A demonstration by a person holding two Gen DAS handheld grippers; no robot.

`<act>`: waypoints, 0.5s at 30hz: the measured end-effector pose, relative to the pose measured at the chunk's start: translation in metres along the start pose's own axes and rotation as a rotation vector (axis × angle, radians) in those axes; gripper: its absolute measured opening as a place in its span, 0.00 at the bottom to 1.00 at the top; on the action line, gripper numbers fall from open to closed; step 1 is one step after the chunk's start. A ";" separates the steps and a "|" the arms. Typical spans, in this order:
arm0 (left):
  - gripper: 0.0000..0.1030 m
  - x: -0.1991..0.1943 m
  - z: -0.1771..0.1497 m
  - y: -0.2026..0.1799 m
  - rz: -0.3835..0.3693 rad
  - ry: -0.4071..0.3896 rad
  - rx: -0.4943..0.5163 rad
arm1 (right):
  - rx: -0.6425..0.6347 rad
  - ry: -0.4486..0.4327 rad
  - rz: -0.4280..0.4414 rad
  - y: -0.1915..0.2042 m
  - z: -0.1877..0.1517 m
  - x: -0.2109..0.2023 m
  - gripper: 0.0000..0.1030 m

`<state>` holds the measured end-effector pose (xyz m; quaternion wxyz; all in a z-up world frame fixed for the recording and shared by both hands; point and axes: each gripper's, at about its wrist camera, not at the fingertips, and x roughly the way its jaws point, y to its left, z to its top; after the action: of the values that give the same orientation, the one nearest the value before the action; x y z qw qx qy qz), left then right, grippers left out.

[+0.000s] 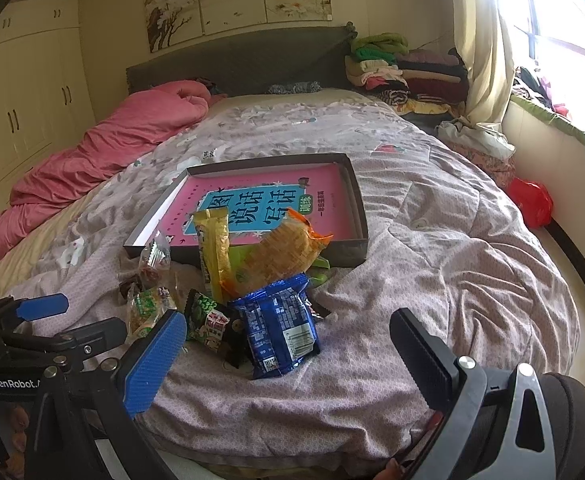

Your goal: Organize snacks

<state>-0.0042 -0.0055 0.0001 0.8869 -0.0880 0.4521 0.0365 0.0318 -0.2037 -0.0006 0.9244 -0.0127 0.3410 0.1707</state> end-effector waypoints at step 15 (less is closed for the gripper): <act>0.99 0.027 -0.007 0.021 -0.038 0.126 -0.076 | 0.059 0.080 0.005 -0.011 -0.003 0.019 1.00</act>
<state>0.0030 0.0134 -0.0288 0.8533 -0.1320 0.5035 0.0313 0.0468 -0.2084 -0.0154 0.9094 0.0086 0.3828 0.1623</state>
